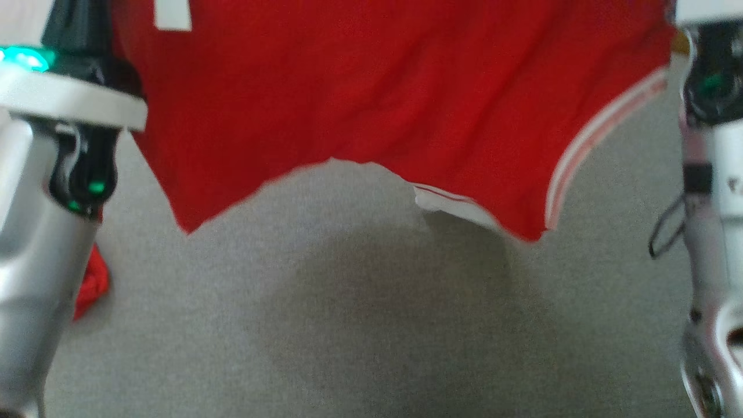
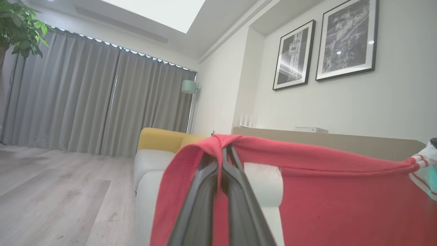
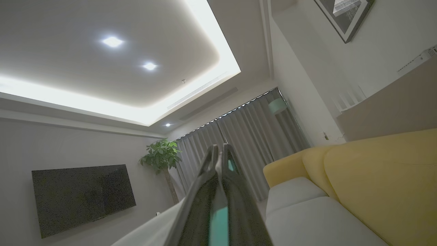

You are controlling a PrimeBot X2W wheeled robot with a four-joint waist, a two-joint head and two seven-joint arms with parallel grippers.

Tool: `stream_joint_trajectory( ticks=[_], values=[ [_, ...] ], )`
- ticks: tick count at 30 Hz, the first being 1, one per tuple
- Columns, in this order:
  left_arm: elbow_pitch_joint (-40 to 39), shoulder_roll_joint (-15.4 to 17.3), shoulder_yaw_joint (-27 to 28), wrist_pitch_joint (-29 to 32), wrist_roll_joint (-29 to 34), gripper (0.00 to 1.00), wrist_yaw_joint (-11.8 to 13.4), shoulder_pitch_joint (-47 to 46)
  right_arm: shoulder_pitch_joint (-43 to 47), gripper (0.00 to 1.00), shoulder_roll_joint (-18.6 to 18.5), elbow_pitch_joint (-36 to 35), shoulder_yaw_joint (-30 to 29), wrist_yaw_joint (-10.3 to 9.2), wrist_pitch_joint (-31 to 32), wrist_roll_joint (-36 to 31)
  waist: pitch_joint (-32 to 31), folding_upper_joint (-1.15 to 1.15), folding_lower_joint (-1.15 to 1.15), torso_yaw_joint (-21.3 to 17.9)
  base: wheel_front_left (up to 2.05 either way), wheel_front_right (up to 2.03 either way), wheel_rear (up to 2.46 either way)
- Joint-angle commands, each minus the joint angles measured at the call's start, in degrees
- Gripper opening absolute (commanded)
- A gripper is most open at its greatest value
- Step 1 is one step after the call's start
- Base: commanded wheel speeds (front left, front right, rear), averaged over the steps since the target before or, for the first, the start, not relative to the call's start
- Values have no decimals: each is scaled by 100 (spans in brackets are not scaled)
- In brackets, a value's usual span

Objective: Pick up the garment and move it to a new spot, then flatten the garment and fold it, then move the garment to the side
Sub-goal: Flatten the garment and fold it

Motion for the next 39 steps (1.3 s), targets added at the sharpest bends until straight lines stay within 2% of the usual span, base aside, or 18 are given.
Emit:
stream_joint_trajectory(
  ticks=[1, 4, 10, 14, 18, 20, 24, 32, 39],
  values=[
    [39, 149, 214, 23, 33, 0, 38, -534, -490, 0, 183, 46, -35, 1, 0, -151, 381, 0, 0, 6, 0, 0, 0],
    [290, 40, 193, -92, 152, 0, 47, -865, -905, 0, 280, 382, -125, 1, -126, -394, 675, 0, 0, 15, 0, 0, 0],
    [1089, -329, 398, -573, 734, 0, 72, -2009, -2304, 0, 458, 1336, -513, 1, -760, -1156, 1308, 0, 0, -26, 0, 0, 0],
    [1129, -627, 985, -602, 969, 0, 49, -2470, -2863, 0, 529, 1673, -777, 1, -844, -1478, 1528, 0, 0, -94, 0, 0, 0],
    [1220, -950, 1357, -604, 1071, 0, 17, -2242, -2771, 0, 583, 1611, -963, 1, -850, -1532, 1640, 0, 0, -163, 0, 0, 0],
    [1310, -1113, 1309, -605, 921, 0, 11, -1673, -2274, 0, 604, 1525, -904, 1, -851, -1412, 1682, 0, 0, -210, 0, 0, 0],
    [1402, -1234, 1049, -605, 552, 0, 10, -511, -1160, 0, 591, 1165, -656, 1, -852, -951, 1634, 0, 0, -253, 0, 0, 0],
    [1546, -1562, 945, -605, 38, 0, 9, 2020, 1962, 0, 435, 347, -209, 1, -853, 197, 1072, 0, 0, -367, 0, 0, 0],
    [1371, -1911, 1272, -606, -112, 0, 8, 3351, 3819, 0, 387, 51, 128, 1, -841, 674, 388, 0, 0, -350, 0, 0, 0]
  ],
)
